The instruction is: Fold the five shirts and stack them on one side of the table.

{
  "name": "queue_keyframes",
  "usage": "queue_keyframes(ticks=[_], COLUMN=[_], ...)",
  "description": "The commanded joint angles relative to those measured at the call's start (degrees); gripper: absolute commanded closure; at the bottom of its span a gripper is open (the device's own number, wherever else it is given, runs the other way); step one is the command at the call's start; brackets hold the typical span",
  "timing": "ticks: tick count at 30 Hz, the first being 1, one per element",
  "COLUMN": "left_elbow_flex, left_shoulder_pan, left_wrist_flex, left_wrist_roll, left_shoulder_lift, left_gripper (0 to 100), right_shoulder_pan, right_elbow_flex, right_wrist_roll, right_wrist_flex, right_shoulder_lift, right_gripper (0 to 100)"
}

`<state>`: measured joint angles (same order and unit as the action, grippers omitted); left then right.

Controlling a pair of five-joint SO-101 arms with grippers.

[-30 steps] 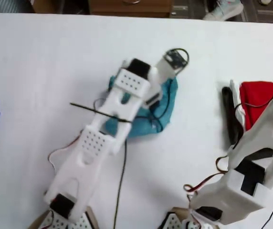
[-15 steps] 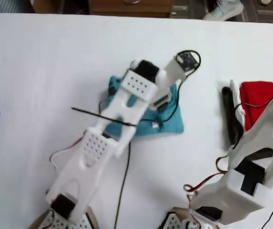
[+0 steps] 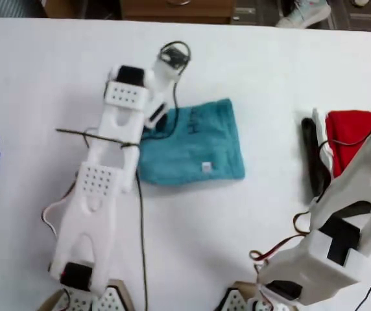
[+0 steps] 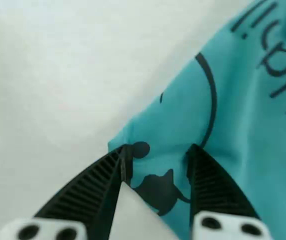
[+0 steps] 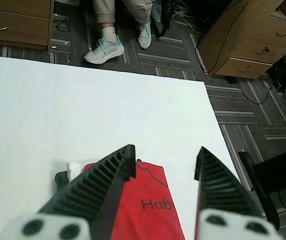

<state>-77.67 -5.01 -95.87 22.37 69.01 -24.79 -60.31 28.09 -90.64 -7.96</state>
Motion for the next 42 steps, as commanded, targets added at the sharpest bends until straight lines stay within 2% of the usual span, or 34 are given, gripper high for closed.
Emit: queue_keyframes(ticks=[1,8,14,18,23,28,33,38,42], left_elbow_flex=[-0.7,-0.7,-0.7,-0.7,-0.7,-0.3,-0.2,-0.1,-0.1], left_shoulder_pan=[1.8,1.8,-1.1,-1.8,1.8,12.0,21.3,25.5,28.1], left_wrist_flex=[2.3,2.1,-1.8,-5.3,-5.7,-5.8,-6.2,-6.4,-6.4], left_wrist_roll=[0.5,0.3,0.2,0.1,0.2,-0.3,-5.0,-5.3,-5.3], left_shoulder_lift=[1.1,-1.5,-9.4,-16.5,-24.3,-29.0,-30.6,-30.6,-30.2], left_gripper=[80,80,80,80,80,80,80,80,80], right_shoulder_pan=[0.0,1.5,11.4,14.8,24.7,34.1,41.2,51.3,58.7], right_elbow_flex=[-1.1,-1.0,9.4,9.9,13.3,28.5,45.4,70.6,89.8], right_wrist_roll=[-0.3,-0.4,-0.2,-0.1,1.3,9.1,15.9,29.2,32.5], right_wrist_flex=[1.0,0.6,2.3,5.1,-2.2,-4.3,-1.7,5.0,15.7], right_shoulder_lift=[2.3,2.2,1.3,1.0,0.1,-0.4,5.9,19.1,24.4], right_gripper=[79.3,79.3,79.3,79.3,79.3,79.3,79.3,79.3,79.3])
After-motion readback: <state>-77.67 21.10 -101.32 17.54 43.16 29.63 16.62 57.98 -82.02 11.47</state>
